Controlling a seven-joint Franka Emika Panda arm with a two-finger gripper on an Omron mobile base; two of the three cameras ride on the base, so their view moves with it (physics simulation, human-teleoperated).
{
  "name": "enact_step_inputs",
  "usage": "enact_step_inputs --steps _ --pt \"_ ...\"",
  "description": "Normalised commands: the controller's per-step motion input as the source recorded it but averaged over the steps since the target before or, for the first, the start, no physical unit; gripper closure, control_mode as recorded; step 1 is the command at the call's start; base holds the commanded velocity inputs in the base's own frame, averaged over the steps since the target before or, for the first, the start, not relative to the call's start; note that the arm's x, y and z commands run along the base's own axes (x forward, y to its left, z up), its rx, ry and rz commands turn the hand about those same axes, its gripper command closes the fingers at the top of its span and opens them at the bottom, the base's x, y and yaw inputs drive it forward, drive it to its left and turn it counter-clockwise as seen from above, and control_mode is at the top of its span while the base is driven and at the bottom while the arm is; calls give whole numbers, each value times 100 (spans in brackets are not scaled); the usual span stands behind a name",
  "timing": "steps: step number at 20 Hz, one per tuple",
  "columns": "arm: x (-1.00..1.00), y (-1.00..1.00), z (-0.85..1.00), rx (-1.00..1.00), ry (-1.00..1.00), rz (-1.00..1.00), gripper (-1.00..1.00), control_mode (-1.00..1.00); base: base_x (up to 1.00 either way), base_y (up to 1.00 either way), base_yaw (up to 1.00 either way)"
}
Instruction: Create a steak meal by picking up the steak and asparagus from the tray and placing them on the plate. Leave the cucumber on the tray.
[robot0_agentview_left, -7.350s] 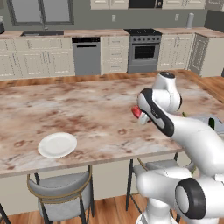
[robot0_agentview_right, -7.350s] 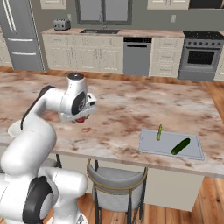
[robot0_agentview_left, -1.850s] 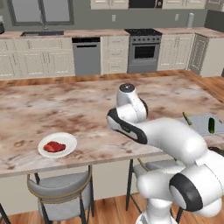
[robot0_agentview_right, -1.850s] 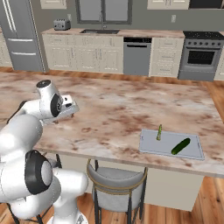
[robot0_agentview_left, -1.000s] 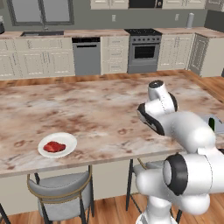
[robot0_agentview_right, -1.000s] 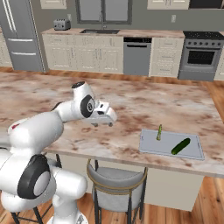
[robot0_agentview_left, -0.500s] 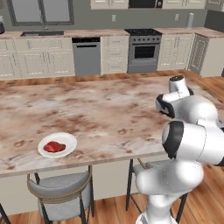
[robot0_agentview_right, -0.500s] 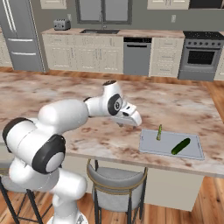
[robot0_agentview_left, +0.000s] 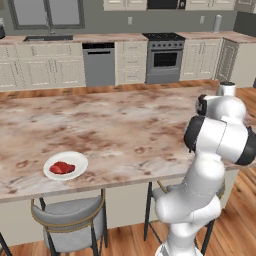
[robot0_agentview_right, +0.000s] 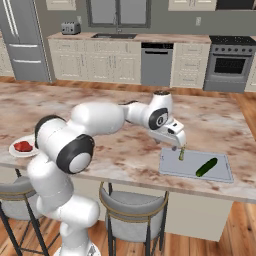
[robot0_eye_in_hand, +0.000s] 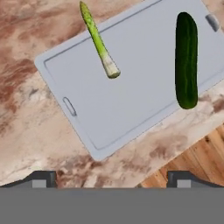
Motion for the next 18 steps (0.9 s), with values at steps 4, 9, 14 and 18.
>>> enact_step_inputs --steps 4,9,14,18 --pt "35 -37 0 16 6 0 -100 -100 0 0 0" --pt "41 -21 -5 7 9 1 -100 -100 0 0 0" --pt "40 -9 -26 0 7 3 -100 -100 0 0 0" --pt "31 -13 -39 0 4 3 -100 -100 0 0 0"
